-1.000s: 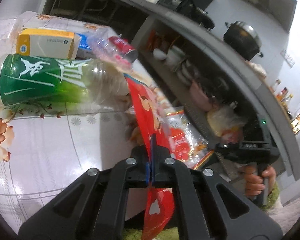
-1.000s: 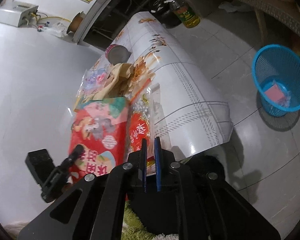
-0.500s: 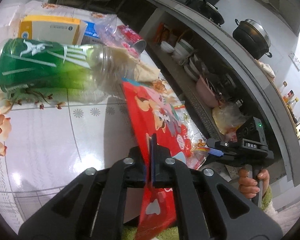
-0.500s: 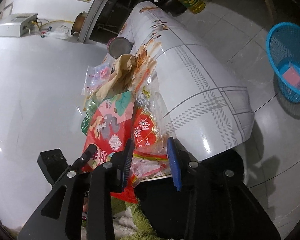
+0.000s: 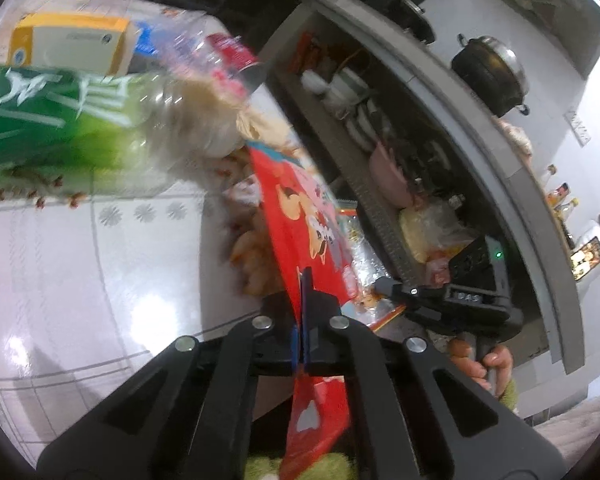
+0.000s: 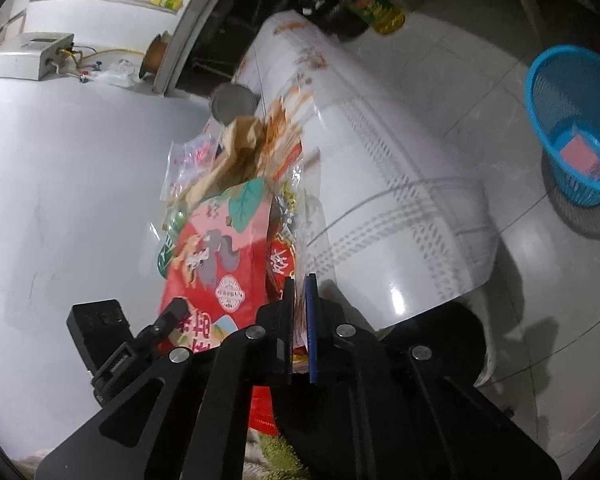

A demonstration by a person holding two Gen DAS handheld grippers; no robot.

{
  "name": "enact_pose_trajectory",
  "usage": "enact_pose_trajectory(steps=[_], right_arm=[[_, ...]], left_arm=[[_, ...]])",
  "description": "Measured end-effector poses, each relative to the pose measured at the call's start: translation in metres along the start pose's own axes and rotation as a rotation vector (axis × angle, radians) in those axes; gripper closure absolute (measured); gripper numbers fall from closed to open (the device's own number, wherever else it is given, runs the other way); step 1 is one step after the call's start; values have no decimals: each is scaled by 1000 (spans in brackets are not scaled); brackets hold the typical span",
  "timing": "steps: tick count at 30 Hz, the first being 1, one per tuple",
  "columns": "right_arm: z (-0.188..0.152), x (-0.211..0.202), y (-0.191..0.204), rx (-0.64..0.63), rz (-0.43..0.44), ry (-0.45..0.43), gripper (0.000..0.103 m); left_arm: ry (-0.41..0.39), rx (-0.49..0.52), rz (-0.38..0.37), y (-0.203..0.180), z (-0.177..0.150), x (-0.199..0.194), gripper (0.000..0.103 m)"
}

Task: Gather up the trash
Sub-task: 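Lift both held bags and carry them over the blue basket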

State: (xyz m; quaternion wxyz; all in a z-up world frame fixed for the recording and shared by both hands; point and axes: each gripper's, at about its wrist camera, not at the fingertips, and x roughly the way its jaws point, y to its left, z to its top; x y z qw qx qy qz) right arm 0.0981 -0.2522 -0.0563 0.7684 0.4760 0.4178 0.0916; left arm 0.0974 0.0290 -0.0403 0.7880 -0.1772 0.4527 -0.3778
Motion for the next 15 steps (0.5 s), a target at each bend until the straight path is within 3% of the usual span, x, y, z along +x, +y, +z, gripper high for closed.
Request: enact_pose_trajectory(steps=[8,15], right_arm=[[6,-51,-16,-8,-11,-166,99],[12,-106,-61,88,-17,-322,99]], left_arm=[[5,91,-64,-44,28,19,103],[57,230,-108,-111,56,76,103]])
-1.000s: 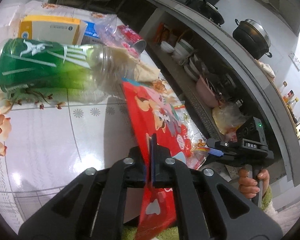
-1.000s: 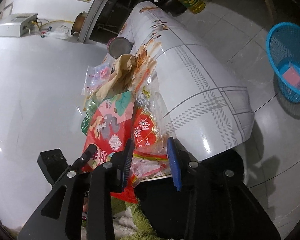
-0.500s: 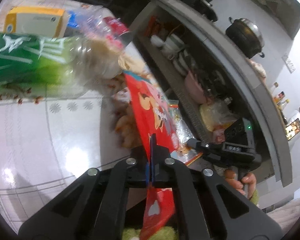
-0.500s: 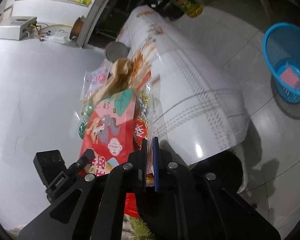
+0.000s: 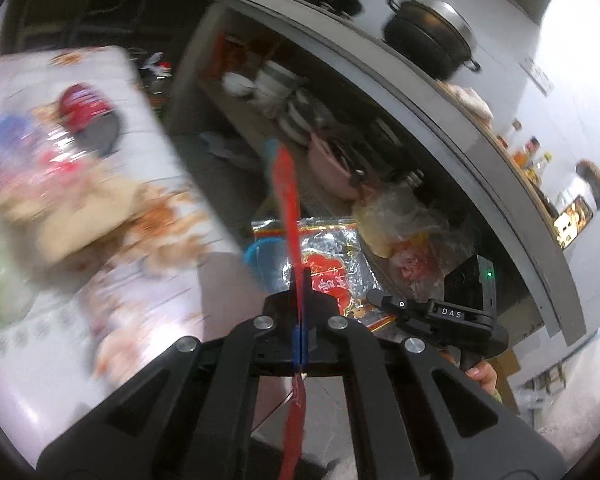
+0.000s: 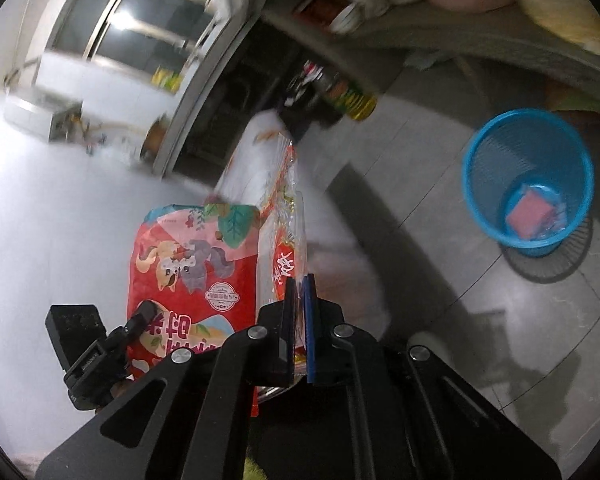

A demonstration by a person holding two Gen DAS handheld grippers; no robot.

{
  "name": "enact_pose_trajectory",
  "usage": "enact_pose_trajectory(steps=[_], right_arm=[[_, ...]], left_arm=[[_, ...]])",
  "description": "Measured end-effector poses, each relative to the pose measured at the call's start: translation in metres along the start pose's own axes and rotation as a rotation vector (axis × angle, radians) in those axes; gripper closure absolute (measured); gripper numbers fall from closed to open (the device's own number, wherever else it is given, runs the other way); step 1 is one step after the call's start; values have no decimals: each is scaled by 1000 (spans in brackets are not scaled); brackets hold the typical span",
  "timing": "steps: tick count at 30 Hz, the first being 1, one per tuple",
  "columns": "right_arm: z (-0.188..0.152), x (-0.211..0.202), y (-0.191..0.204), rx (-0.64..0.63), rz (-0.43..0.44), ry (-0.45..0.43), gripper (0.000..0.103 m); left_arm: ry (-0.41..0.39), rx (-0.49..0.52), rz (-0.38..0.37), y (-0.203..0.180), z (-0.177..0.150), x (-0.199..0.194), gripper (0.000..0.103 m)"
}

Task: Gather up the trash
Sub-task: 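Lift both held bags and carry them over the blue basket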

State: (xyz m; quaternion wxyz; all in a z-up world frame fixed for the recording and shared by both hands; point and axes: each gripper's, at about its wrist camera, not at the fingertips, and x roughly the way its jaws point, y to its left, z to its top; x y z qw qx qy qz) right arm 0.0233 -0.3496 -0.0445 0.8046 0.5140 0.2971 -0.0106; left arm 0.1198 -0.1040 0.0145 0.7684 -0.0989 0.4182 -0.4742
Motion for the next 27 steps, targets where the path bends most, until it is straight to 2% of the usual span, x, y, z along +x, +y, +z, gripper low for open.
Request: enact_pose_trajectory(steps=[6,11,16,19,26,27], right_arm=[[22,-30,-53,126,-21,-101,99],[42,-35,-107,248,-36,-156,99],[56,-16,-163,370,-64,-175,99],[62,1,-186,410,-97,-168,99],[86,44,-226,441,-220,-189,97],[89,51,-233,438,-262,-193,94]], left_arm=[[93,79,-45,-43,36,82,103],[211,138,-61,-78,58,169,103],[317,204,-3,-94,57,245,103],[382,238,59,-95,53,291,103],[450,304,205,-88,47,374,103],[450,307,221,-85,47,383,97]])
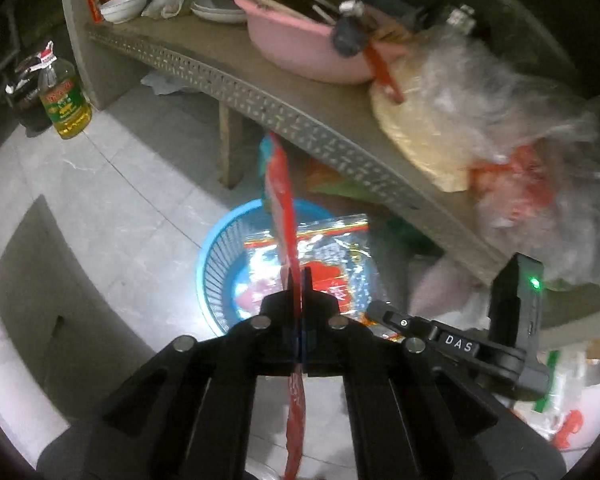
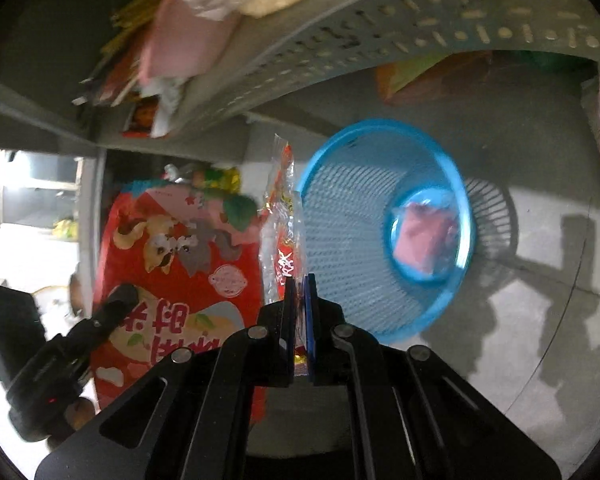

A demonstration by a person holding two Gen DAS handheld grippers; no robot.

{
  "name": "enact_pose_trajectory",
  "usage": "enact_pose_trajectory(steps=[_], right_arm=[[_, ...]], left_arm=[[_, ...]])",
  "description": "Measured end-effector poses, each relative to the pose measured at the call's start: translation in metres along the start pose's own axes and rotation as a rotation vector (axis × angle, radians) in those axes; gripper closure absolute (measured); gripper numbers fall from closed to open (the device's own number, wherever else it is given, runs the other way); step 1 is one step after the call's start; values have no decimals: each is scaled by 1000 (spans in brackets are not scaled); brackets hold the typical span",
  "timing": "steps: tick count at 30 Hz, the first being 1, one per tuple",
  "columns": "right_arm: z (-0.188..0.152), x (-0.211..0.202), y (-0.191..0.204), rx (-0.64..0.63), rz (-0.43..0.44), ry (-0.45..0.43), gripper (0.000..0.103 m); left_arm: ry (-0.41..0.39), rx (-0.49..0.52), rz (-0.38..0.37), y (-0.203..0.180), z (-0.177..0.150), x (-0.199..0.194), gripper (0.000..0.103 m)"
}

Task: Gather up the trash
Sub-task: 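Lift both held bags and carry them over the blue basket, then open both tools to drop the bags into the blue basket, then move both open tools back over the table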

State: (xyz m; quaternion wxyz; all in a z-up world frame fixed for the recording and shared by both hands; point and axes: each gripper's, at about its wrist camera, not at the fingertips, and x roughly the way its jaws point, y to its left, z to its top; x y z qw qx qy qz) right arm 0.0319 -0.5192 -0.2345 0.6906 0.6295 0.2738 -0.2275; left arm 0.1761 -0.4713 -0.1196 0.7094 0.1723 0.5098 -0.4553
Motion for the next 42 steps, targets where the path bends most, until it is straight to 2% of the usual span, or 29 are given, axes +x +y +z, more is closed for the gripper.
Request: enact_pose_trajectory(steps=[1,2,3,5,7,11,18,22,27,33,38,42], right_arm=[[4,10,-5,-1,-56,-2,89],[7,19,-12,6,-97,2,70],[8,26,-20,24,-139,6,55],[7,31,-31,49,-173,8,55],[3,29,-37,58,-174,2,55],[-9,16,-39,36,-185,-16,55],[-23,-28,-29,-22,-193,-57,52],[-32,-45,-21,-59,-199,-66,50],[-47,-68,0,-126,-169,-77,47],[-64,-92,51,-265,-115,-69,41],[-81,-108,108,-405,-31,-66,36],[-106,-107,155,-516,47,-30,34]], left_arm=[[11,-2,7,1,2,6,90],[26,-9,26,3,4,14,71],[35,-22,56,4,7,21,61],[42,-55,77,9,9,26,61],[40,-79,48,13,9,22,61],[8,-63,40,14,10,4,61],[-73,-39,-3,7,7,-57,60],[-120,-25,-33,4,-10,-103,59],[-180,-42,-70,14,-50,-162,51],[-266,-87,-33,41,-120,-228,46],[-368,-150,43,74,-176,-276,45],[-467,-214,149,103,-225,-313,45]])
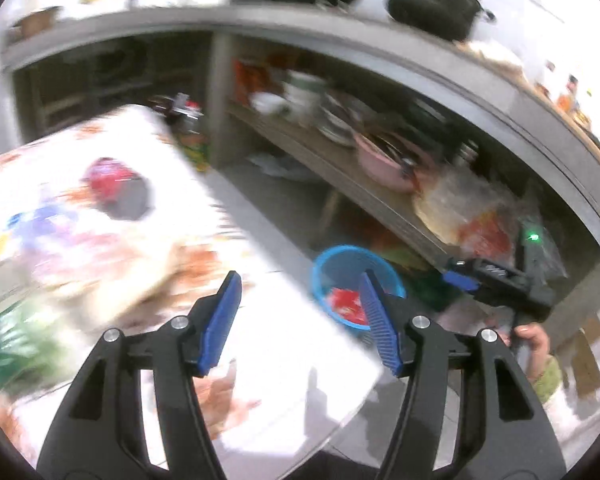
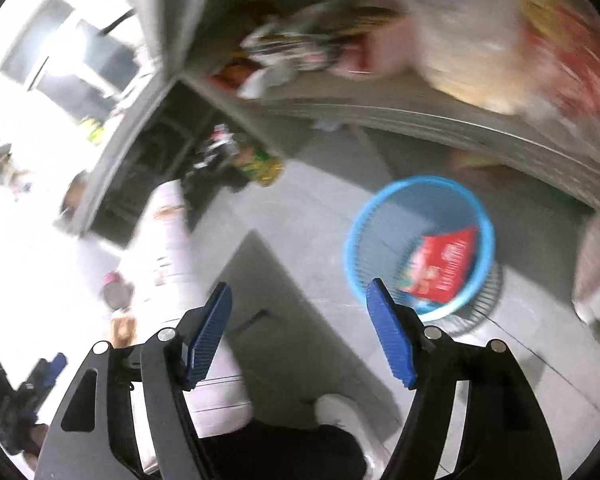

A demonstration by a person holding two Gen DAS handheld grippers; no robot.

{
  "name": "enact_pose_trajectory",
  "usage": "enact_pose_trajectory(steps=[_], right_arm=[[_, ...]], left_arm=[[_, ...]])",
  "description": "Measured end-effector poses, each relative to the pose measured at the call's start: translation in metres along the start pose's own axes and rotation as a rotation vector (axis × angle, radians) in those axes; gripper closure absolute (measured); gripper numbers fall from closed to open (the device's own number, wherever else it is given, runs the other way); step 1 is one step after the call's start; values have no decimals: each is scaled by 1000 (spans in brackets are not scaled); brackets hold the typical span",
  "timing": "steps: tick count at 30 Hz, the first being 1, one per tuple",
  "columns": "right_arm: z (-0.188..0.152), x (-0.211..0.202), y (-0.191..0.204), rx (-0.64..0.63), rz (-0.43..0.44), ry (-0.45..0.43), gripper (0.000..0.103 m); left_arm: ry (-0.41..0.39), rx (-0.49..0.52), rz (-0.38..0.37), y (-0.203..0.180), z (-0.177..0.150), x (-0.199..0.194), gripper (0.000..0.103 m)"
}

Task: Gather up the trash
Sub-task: 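Move both open tools back over the table, then grasp the pink-printed clear bag with the left tool while the right tool reaches the brown paper bag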

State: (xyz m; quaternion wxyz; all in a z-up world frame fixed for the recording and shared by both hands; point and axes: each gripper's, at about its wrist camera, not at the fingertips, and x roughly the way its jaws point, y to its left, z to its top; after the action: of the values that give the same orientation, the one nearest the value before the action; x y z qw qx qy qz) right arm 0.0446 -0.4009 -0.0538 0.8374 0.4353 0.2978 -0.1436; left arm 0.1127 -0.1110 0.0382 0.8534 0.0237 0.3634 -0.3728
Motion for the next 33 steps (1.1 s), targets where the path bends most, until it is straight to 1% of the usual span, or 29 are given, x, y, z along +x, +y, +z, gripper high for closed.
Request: enact_pose_trajectory(steps=[2,5,7,8,11,13,14,16,18,22,23,25,27,29,30,32,33], right_arm=[[-2,7,25,-53,37,29,34],[-13,21,67,-138,94,89,34],[-20,35,94,-188,137,138,34],[-24,39,108,-210,159,157,34],[-37,55,142,-273,202,209,34],[-45,70,164,-306,220,252,34],[-49,73,170,-315,228,268,34],[-56,80,185,-336,245,295,34],[-62,83,199,-373,256,313,34],[-66,89,214,-415,259,335,34],[-67,89,215,-419,258,338,34],[-68,90,216,-421,257,342,34],[-67,93,216,-418,253,345,34],[-68,94,217,-419,249,351,34],[-68,95,218,-420,247,353,34],[-68,96,218,-422,243,356,34],[-67,96,218,-421,242,357,34]], left_arm=[[-49,-48,55,25,-6,-20,45],[-92,-125,131,65,-7,-39,45],[-111,-196,179,101,-5,-51,45],[-112,-240,192,120,-3,-55,45],[-100,-353,213,160,2,-58,47],[-99,-388,213,184,9,-56,47],[-95,-384,218,189,10,-54,48],[-82,-343,233,199,19,-50,48],[-50,-294,232,204,31,-40,49],[65,-195,232,208,54,-11,50],[87,-187,235,209,58,-4,52],[152,-191,218,219,65,15,56],[199,-202,223,226,66,28,70],[224,-186,223,229,66,37,77],[236,-181,220,229,64,40,84],[242,-175,218,228,62,41,88],[233,-170,218,227,60,39,91]])
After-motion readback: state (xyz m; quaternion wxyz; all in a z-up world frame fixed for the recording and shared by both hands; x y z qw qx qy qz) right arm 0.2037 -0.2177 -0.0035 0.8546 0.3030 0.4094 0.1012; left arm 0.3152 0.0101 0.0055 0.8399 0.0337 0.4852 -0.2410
